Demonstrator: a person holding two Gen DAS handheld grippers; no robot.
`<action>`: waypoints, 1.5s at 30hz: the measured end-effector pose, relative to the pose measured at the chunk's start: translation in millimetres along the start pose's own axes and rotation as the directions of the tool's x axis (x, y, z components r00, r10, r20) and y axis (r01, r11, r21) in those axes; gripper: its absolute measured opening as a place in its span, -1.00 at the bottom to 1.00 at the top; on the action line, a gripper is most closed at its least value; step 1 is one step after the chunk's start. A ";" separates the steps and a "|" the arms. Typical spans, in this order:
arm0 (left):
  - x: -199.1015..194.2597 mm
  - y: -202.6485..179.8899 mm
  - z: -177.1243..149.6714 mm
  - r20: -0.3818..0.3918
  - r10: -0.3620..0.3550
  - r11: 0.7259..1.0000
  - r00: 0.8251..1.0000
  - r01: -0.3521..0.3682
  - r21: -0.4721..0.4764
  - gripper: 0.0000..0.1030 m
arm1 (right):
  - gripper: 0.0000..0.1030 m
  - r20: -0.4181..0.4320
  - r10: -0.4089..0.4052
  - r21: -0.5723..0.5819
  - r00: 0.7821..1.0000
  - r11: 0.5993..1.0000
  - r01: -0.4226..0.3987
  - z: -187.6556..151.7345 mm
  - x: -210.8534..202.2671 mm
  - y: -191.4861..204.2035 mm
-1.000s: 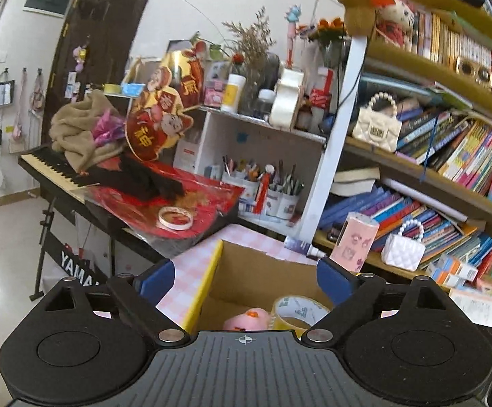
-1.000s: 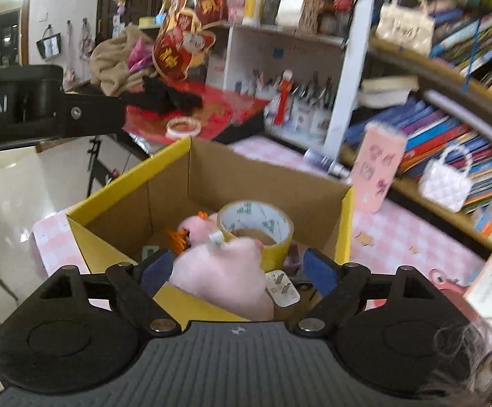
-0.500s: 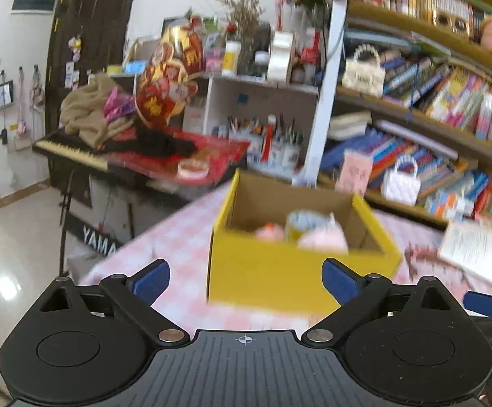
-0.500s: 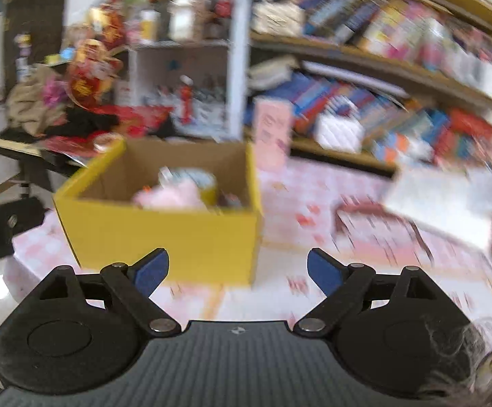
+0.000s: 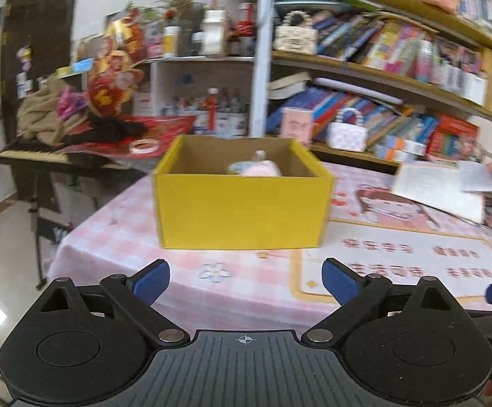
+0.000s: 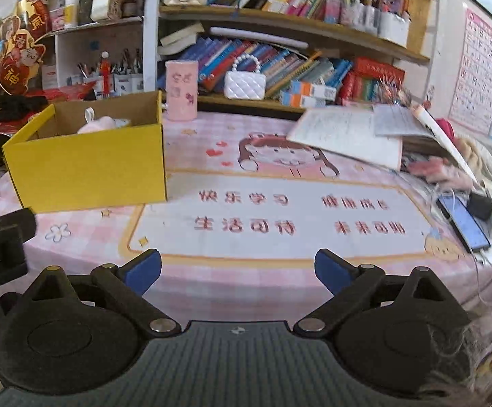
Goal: Organize objects
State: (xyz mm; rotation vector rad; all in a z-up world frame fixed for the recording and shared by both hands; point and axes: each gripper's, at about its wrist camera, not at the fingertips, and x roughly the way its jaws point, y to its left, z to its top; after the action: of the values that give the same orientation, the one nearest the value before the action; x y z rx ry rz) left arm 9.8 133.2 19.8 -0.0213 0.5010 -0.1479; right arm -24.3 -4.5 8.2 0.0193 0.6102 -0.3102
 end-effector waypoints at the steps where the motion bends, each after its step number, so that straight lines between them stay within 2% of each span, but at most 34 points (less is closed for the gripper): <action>1: -1.4 -2.1 -0.8 0.002 -0.014 1.000 1.000 0.014 0.009 0.90 | 0.97 0.002 -0.005 0.001 1.000 1.000 0.005 -0.7 -1.7 -1.9; 5: -4.4 -10.9 -1.2 0.031 -0.040 0.999 0.999 0.040 0.021 0.91 | 1.00 0.016 -0.041 0.038 0.999 0.998 0.041 -1.1 -8.9 -13.5; 14: 6.0 -30.0 -2.0 -0.023 -0.065 0.997 0.998 0.066 0.046 0.91 | 1.00 0.003 -0.103 0.094 0.995 0.990 0.102 -4.2 -12.6 -41.0; 26: 16.2 -46.1 -6.7 -0.084 0.010 0.997 0.996 -0.004 0.078 0.97 | 1.00 -0.052 -0.114 0.094 0.992 0.988 0.118 -5.7 -0.2 -48.0; 33: 16.8 -55.0 -9.4 -0.089 0.074 0.990 0.993 -0.062 0.126 1.00 | 1.00 -0.043 -0.144 0.075 0.989 0.986 0.147 -6.3 -1.4 -50.1; 45: 16.8 -58.4 -12.9 -0.109 0.103 0.985 0.989 -0.086 0.148 1.00 | 1.00 -0.053 -0.161 0.056 0.986 0.985 0.164 -8.9 -3.5 -49.2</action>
State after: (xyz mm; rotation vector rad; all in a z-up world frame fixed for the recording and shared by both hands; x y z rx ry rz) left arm 10.2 73.2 3.8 0.1520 0.6053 -0.0920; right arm -46.4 -49.4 6.4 0.0348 0.6514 -0.4870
